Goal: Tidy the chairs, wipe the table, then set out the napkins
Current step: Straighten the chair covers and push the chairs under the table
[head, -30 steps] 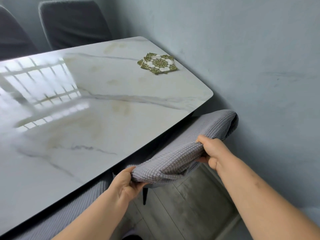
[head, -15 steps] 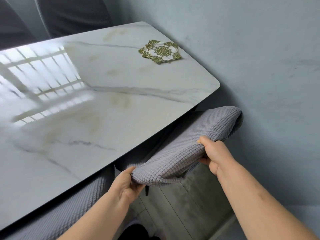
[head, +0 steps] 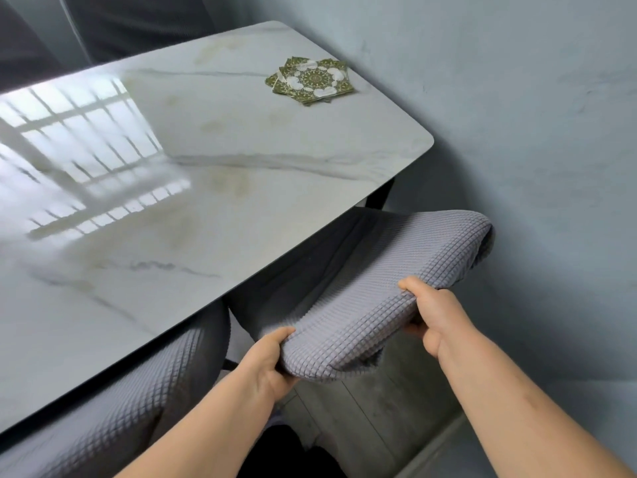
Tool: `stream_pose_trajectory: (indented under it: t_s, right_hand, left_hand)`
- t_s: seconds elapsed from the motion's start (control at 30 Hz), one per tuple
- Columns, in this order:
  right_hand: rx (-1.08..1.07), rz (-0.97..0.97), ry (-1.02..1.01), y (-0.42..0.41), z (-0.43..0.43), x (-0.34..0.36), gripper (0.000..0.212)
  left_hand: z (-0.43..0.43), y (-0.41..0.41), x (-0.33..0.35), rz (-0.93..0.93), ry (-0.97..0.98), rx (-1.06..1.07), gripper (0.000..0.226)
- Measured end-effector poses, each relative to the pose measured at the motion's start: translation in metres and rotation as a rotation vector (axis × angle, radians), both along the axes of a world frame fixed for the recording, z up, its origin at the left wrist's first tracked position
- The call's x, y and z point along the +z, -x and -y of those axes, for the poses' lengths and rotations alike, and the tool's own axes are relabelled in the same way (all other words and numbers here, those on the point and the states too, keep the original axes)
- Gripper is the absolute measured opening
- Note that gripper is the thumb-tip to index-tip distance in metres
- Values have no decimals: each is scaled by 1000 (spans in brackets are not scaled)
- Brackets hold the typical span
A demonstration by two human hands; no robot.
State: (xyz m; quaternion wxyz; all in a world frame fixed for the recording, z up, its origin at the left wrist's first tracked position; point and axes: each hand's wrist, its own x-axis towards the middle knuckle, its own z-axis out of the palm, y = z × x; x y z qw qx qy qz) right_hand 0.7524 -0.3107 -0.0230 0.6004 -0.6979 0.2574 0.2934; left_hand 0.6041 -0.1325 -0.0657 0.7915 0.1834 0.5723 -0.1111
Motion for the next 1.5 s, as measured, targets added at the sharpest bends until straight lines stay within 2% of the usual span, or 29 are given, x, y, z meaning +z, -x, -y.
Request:
stream_pose_trajectory:
  t_s: [0.17,0.23,0.33,0.47,0.67,0.83,1.1,1.27,1.33,1.4,1.47,1.5]
  right_hand:
    - [47,-95,-138,-10,7,8,30]
    - [80,-136,-129,-16,7,8,20]
    - [71,-92,-86,-22,1,2,7]
    - [61,-65,-133,-32,-13,-4,12]
    - [92,-56,-173,-54,-46,-7,6]
    - [77,-63,-194,-64,-69,-8,4]
    - [144,-88,-114,-79,-75,0,9]
    - [151,-61,-124,-80,-74,2,2]
    - [155,-50,-110,-78,-72,0,11]
    - [152,-49,-101,-73,-74,3,32]
    - [127,-25,-91,-67,-79,4,50]
    - [117,-5,-70,-63,-83,6,57]
  left_hand:
    - [5,5,-1,22,60,-39,36]
    - [9,7,2,59,128,-58,33]
    - [11,3,2,107,145,58,24]
    - [-1,-6,0,116,91,151,16]
    - [-34,-25,3,121,58,210,22]
    - [-54,-34,5,144,44,205,27]
    - [-55,-46,15,160,10,138,30]
    - [-55,-46,11,148,-36,126,32]
    - [-53,-46,17,122,-69,97,27]
    - [-52,-43,28,85,-95,60,23]
    - [-54,-39,39,61,-126,29,28]
    - [-56,-36,44,61,-137,7,39]
